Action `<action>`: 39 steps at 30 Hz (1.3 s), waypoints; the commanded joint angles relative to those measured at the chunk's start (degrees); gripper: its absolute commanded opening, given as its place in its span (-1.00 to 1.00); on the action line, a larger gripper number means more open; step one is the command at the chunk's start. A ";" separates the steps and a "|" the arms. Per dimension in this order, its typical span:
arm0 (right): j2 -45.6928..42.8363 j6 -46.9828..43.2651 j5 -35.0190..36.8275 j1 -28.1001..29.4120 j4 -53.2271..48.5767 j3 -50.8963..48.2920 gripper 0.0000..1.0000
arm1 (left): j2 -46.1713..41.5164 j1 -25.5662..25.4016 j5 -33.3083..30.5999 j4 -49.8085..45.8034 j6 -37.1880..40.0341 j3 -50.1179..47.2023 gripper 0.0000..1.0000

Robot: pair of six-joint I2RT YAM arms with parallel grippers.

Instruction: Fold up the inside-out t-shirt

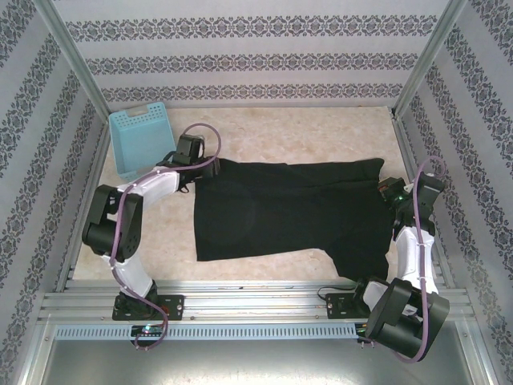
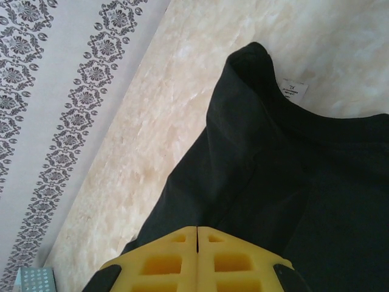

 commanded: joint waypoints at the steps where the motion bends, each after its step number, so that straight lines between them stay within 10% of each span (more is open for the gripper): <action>1: 0.40 -1.01 -0.61 -0.20 -0.34 0.85 -1.00 | 3.01 -0.87 -0.76 -9.38 2.96 2.96 0.01; 12: 1.09 -0.98 0.20 -0.28 -0.70 2.05 -1.00 | 3.99 -0.63 -0.78 -9.47 2.53 5.27 -1.00; 22: 9.61 1.50 4.16 0.91 4.75 13.93 -1.00 | -0.60 7.93 13.45 0.38 -4.34 9.60 -1.00; 39: 31.43 -4.39 5.34 7.09 18.43 34.38 -1.00 | 7.26 12.62 19.48 15.71 -8.07 13.91 -1.00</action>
